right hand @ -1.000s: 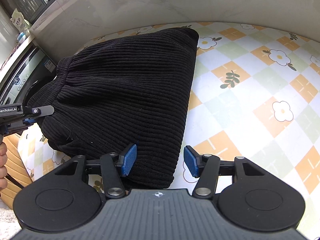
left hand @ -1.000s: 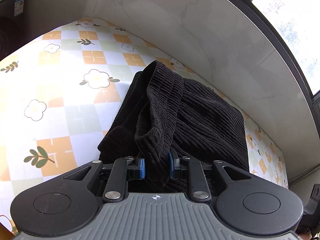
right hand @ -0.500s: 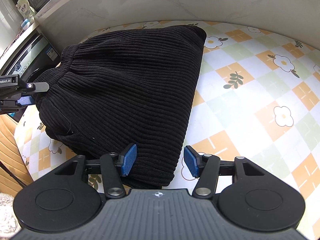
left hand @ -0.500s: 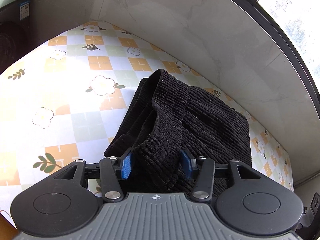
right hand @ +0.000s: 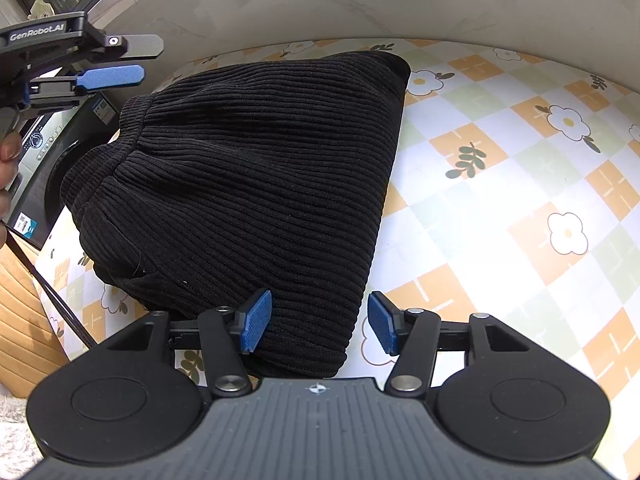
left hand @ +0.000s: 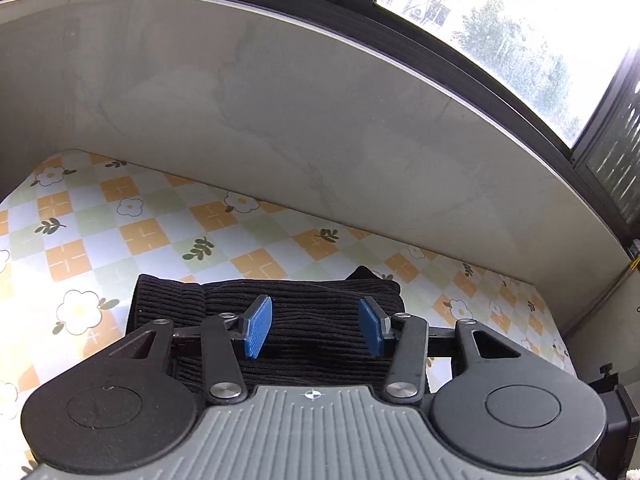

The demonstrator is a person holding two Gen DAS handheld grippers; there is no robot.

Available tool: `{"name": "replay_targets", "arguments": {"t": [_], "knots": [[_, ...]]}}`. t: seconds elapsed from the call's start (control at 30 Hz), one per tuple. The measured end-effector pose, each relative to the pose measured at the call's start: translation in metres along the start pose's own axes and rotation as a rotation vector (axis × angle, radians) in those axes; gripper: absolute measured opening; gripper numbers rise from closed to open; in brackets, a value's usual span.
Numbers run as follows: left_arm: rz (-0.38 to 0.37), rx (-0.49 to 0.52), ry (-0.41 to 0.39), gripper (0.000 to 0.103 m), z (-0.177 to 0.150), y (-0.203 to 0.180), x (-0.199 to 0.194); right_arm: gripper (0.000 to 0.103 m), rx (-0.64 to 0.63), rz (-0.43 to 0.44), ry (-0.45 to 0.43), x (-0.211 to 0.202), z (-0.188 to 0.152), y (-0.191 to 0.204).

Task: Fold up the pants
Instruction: 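Lay the folded edge down and open the left gripper, then close both grippers on the folded black pants bundle from opposite sides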

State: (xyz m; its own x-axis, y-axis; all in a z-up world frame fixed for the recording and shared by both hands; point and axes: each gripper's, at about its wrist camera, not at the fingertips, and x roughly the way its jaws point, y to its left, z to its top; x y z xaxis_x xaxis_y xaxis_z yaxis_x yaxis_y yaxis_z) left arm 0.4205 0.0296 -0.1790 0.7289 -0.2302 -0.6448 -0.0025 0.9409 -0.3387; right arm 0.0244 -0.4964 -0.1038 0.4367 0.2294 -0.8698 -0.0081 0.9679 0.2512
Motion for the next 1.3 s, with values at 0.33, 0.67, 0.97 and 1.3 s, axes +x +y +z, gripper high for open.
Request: {"name": "replay_targets", "arguments": {"t": [0.33, 0.67, 0.97, 1.3], "knots": [[0.185, -0.158, 0.161, 0.003, 0.002, 0.065, 0.101, 0.057, 0.022, -0.002, -0.016, 0.0, -0.007, 0.001], [0.135, 0.056, 0.122, 0.039, 0.001, 0.032, 0.041, 0.062, 0.041, 0.005, -0.085, -0.019, 0.013, -0.006], [0.203, 0.378, 0.238, 0.037, -0.063, 0.017, 0.012, 0.065, -0.003, -0.01, -0.072, -0.003, 0.024, 0.009], [0.205, 0.3, 0.199, 0.038, -0.064, 0.042, 0.011, 0.075, -0.039, -0.017, -0.061, 0.008, 0.017, 0.02]]}}
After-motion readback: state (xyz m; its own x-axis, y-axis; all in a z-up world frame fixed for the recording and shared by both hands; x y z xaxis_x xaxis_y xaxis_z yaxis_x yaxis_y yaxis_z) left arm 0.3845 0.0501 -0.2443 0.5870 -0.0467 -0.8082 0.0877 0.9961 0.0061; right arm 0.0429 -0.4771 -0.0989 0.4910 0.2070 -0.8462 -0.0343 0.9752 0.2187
